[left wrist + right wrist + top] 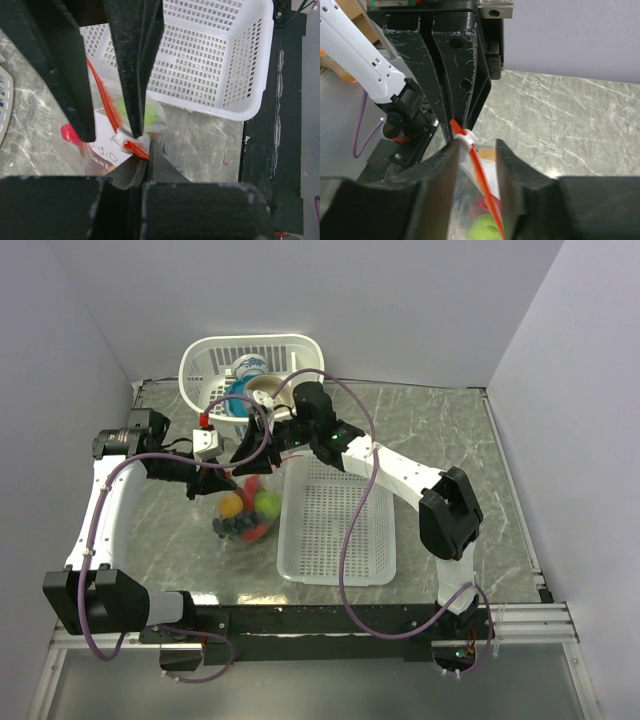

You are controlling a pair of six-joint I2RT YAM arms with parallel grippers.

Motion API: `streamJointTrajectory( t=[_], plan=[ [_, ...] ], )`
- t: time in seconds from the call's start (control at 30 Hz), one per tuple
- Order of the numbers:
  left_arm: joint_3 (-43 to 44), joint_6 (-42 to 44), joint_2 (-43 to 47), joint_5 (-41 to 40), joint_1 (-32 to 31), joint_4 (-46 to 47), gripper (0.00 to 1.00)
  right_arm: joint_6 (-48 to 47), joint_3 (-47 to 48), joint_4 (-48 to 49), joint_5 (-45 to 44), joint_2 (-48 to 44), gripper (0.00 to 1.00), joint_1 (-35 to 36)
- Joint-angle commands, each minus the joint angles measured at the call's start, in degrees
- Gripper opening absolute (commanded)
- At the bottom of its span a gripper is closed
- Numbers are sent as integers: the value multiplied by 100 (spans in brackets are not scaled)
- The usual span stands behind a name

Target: Open the zip-top bag and remove the fake food

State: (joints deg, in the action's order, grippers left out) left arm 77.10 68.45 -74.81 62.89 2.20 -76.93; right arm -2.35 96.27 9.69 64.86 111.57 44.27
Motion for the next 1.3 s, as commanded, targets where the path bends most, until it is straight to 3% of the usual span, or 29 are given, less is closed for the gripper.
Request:
streamJointTrajectory(
  t=[0.0, 0.17, 0.27, 0.3, 0.33, 0.37, 0.43, 0.53, 0.57, 0.6, 0.7, 0.83, 1.27],
  plan=[
    [7, 117, 212, 188, -18, -130, 2, -143, 331, -20, -96, 14, 37, -6],
    [-11, 11, 221, 153, -26, -7, 2, -266, 471, -283, -61, 49, 22, -6],
    [-11, -15, 212, 109, -18, 46, 2, -240, 551, -354, 0, 76, 24, 3],
    [-20, -24, 221, 74, -18, 72, 2, -240, 560, -363, 0, 67, 32, 3],
    [-28, -33, 212, 57, -18, 90, 2, -222, 542, -380, -8, 75, 55, 3],
    [-37, -33, 221, 39, -26, 107, 2, -257, 533, -389, 0, 67, 62, 3],
    [-55, -16, 230, 30, -26, 108, 1, -327, 542, -494, 123, 49, 74, -6],
    [-29, 168, 229, 30, -26, 2, 2, -416, 700, -679, 456, 181, 79, -59],
    [-11, 213, 221, 21, -26, -76, 1, -320, 779, -688, 588, 242, 76, -94],
    [-2, 178, 247, 13, -26, -60, 2, -206, 919, -627, 667, 356, 66, -146],
    [-19, 99, 273, -84, -18, 72, 2, 129, 973, -426, 879, 418, 50, -191],
    [-63, -7, 274, -154, -18, 257, 2, 121, 780, -336, 827, 331, 40, -182],
    [-90, -95, 194, -128, -18, 398, 2, -55, 867, -688, 783, 383, 50, -165]
  ],
)
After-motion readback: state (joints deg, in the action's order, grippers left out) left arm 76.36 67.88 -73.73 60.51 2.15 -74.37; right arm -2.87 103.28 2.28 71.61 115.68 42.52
